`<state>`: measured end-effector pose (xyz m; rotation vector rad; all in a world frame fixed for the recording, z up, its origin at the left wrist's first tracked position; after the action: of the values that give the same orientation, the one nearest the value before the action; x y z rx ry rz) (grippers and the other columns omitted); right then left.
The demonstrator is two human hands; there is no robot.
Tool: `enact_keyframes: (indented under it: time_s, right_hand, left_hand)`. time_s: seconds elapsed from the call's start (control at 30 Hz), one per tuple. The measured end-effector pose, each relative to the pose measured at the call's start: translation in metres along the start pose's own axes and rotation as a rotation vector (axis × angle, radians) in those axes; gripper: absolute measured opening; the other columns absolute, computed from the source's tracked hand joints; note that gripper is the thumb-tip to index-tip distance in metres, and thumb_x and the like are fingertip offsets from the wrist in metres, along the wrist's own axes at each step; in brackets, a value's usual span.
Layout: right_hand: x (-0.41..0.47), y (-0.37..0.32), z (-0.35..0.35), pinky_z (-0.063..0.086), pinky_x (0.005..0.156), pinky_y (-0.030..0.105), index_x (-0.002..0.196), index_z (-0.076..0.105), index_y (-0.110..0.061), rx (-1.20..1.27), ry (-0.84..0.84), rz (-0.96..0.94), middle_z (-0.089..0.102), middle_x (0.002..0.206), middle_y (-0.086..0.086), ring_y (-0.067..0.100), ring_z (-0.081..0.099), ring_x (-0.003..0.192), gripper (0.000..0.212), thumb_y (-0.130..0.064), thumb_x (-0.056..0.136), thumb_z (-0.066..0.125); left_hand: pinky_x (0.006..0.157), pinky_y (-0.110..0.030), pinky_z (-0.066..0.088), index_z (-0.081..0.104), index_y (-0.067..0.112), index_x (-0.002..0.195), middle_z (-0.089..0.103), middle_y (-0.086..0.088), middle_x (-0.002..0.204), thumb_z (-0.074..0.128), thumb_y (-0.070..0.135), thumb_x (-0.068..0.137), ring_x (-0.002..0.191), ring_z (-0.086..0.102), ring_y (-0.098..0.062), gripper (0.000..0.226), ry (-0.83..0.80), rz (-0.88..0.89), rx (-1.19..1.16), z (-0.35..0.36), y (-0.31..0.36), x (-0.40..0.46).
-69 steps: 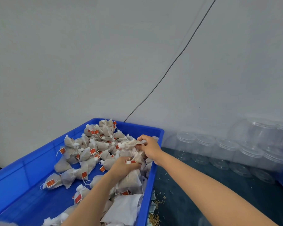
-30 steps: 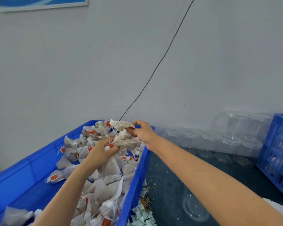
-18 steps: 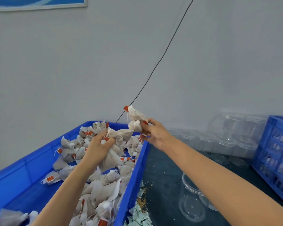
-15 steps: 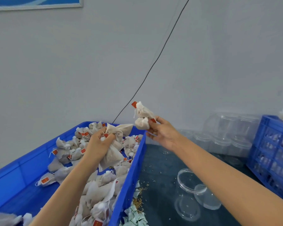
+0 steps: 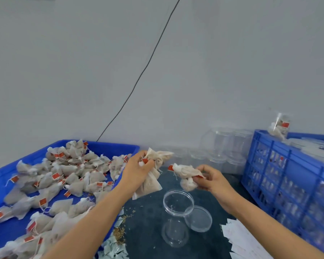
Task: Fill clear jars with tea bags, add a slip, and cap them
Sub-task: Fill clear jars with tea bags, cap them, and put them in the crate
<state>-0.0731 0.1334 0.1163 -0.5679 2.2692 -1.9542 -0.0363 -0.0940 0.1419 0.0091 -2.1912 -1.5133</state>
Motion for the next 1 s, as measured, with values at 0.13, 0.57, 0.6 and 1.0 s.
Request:
enact_keyframes:
  time_s: [0.13,0.57,0.6,1.0]
  right_hand:
    - [-0.005,0.01,0.008,0.048,0.073,0.021,0.088,0.058,-0.008,-0.06,0.007,-0.028,0.071,0.088,0.007,0.01,0.064,0.077,0.007,-0.002,0.089,0.063]
    - [-0.012,0.02,-0.005,0.042,0.064,0.022,0.088,0.058,-0.01,-0.169,0.006,-0.012,0.065,0.073,-0.004,0.01,0.052,0.064,0.007,-0.004,0.092,0.058]
    - [-0.012,0.021,-0.003,0.042,0.063,0.021,0.088,0.058,-0.011,-0.169,0.002,-0.001,0.065,0.071,-0.006,0.01,0.051,0.063,0.008,-0.005,0.092,0.058]
    - [0.004,0.022,0.01,0.054,0.063,0.029,0.082,0.057,-0.008,-0.144,0.028,0.123,0.068,0.087,0.018,0.022,0.062,0.071,0.016,0.005,0.09,0.054]
  left_hand:
    - [0.074,-0.035,0.042,0.061,0.019,0.082,0.058,0.006,0.074,0.058,0.014,0.09,0.074,0.052,-0.015,0.01,0.01,-0.023,0.019,0.019,-0.007,0.002]
    - [0.063,-0.019,0.051,0.064,0.017,0.098,0.068,-0.002,0.085,0.055,0.018,0.094,0.074,0.063,-0.012,0.009,-0.059,-0.138,-0.199,0.044,-0.028,0.002]
    - [0.062,-0.02,0.052,0.064,0.018,0.098,0.069,-0.001,0.084,0.056,0.018,0.094,0.072,0.064,-0.01,0.009,-0.062,-0.149,-0.242,0.044,-0.03,0.002]
    - [0.047,-0.018,0.05,0.066,0.022,0.091,0.068,0.008,0.061,0.059,0.02,0.095,0.052,0.064,-0.003,0.008,-0.032,-0.28,-0.544,0.035,-0.043,-0.004]
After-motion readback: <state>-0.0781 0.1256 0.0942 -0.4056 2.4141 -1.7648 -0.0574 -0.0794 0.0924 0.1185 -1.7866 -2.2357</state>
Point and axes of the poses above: each hand's wrist, its own x-axis towards the middle knuckle, its own z-axis out of the palm, y = z × x, the point moved 7 cm from there along x, towards the middle knuckle
